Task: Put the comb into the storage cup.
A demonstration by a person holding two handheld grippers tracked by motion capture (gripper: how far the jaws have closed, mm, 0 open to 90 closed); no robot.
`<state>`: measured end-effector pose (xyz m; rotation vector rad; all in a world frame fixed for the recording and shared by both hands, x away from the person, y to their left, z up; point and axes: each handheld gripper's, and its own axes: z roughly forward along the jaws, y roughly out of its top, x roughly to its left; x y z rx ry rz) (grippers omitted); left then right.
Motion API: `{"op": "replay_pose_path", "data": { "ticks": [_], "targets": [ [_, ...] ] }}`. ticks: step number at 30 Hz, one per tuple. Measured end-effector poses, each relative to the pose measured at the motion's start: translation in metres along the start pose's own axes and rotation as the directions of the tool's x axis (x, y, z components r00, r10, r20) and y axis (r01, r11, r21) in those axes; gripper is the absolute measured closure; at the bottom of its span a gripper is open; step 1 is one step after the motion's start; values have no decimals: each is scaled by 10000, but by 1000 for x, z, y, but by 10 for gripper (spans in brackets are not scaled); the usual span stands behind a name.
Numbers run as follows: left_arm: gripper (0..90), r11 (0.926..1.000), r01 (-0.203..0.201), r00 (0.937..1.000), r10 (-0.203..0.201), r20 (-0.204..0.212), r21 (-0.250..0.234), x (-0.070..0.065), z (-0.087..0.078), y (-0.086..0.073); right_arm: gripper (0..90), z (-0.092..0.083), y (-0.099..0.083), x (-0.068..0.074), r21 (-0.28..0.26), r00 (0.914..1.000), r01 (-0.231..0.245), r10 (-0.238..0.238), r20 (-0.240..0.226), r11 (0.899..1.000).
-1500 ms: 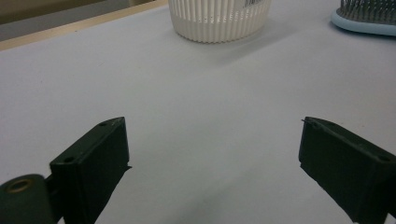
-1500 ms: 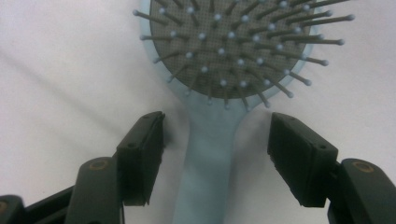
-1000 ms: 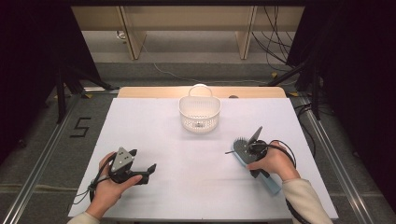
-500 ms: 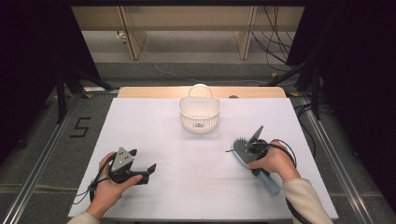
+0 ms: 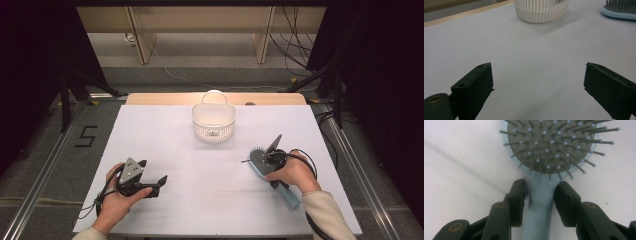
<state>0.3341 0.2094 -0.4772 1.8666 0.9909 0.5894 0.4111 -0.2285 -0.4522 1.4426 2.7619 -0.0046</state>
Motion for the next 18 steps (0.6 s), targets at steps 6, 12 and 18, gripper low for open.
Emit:
{"op": "replay_pose_path", "data": {
  "ticks": [6,12,18],
  "targets": [
    [83,10000,-10,10000,10,3,4,0,0,0,634,0,0,-1,-13,9999,-147,147,-1,9999],
    [84,10000,-11,10000,11,6,5,0,0,0,666,0,0,-1,6,9998,-184,184,45,9998],
    [84,10000,-9,10000,9,2,0,0,0,0,677,0,0,0,31,9998,-184,183,81,9998]
  ]
}}
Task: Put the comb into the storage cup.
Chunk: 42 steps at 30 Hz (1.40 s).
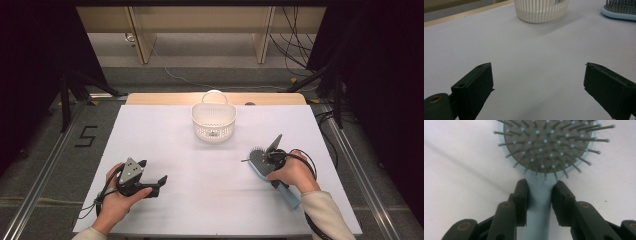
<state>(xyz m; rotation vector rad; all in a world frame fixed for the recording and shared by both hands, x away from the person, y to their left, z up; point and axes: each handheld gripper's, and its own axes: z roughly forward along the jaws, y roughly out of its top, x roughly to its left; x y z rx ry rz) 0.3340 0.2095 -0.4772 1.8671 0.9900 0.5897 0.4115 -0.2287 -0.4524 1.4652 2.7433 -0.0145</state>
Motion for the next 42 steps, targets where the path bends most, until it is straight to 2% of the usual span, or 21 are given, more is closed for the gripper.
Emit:
{"op": "replay_pose_path", "data": {
  "ticks": [15,34,42],
  "targets": [
    [84,10000,-10,10000,10,5,5,0,0,0,698,0,-1,-1,-5,9987,-495,495,-104,9988],
    [85,10000,-8,10000,8,12,11,0,0,0,702,0,-2,-2,-86,9980,-621,620,-113,9980],
    [85,10000,0,10000,0,14,19,0,0,0,703,0,-3,-5,-223,9967,-758,751,-296,9969]
  ]
}}
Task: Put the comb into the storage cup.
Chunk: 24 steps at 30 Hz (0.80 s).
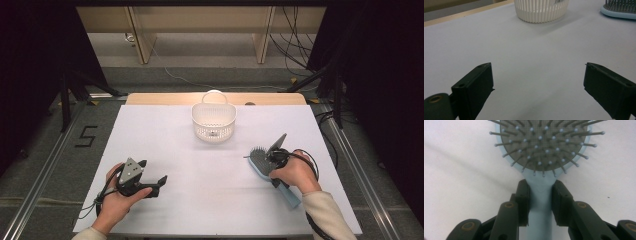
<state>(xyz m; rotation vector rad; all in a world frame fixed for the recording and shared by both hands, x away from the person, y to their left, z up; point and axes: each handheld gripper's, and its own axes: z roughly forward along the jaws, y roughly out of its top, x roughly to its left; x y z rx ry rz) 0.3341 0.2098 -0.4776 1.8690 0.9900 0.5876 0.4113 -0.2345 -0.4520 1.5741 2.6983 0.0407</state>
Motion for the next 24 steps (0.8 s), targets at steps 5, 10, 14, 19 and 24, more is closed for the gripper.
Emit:
{"op": "replay_pose_path", "data": {
  "ticks": [5,10,14,19,24],
  "targets": [
    [85,10000,5,10000,-5,6,-4,0,0,0,703,-1,-1,-1,-20,9999,-56,55,-95,10000],
    [85,10000,10,10000,-10,15,-1,0,0,0,703,-2,-1,0,-120,9999,-46,45,-151,9999],
    [85,10000,10,10000,-10,5,3,0,0,0,704,-4,-1,1,-158,9998,-87,84,-168,9998],
    [85,10000,28,10000,-28,9,-2,0,0,0,704,-7,-2,1,-294,9998,-102,96,-194,9995],
    [85,10000,27,10000,-27,11,-3,0,0,0,703,-10,-2,1,-500,9999,-105,98,-140,9987]
  ]
}}
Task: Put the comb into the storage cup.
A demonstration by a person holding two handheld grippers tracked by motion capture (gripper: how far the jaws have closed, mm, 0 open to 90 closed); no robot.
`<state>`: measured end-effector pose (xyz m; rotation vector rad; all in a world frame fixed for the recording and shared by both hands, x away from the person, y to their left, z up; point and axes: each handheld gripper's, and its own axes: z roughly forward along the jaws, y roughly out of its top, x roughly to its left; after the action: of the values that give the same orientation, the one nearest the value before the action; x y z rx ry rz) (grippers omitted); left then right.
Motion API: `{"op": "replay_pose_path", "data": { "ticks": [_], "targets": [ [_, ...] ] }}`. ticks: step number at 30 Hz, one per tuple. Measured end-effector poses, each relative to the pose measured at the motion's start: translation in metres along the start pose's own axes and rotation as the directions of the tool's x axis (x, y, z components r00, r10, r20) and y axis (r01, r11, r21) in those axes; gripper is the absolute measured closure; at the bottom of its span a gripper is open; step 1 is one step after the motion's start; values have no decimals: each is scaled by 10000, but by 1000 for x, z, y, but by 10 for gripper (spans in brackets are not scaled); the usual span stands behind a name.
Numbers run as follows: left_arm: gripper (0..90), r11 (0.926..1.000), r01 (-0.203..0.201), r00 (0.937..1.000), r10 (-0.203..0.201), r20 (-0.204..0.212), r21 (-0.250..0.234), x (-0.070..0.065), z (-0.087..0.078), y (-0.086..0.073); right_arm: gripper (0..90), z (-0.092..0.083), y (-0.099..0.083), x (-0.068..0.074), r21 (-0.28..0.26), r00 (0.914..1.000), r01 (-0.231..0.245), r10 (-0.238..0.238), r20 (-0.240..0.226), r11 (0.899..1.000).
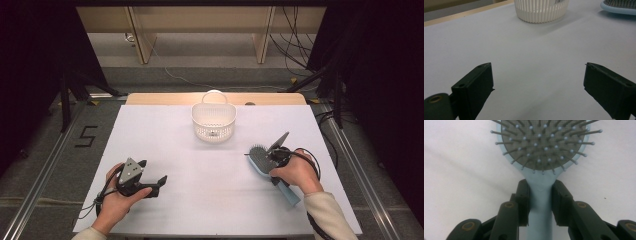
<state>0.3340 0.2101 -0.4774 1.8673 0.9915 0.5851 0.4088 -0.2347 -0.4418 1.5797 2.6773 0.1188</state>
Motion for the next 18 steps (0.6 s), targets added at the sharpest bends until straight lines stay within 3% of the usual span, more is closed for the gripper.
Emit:
{"op": "replay_pose_path", "data": {
  "ticks": [18],
  "targets": [
    [86,10000,10,10000,-10,-19,-6,0,0,0,704,-14,-1,-1,-805,10000,-78,79,7,9967]
  ]
}}
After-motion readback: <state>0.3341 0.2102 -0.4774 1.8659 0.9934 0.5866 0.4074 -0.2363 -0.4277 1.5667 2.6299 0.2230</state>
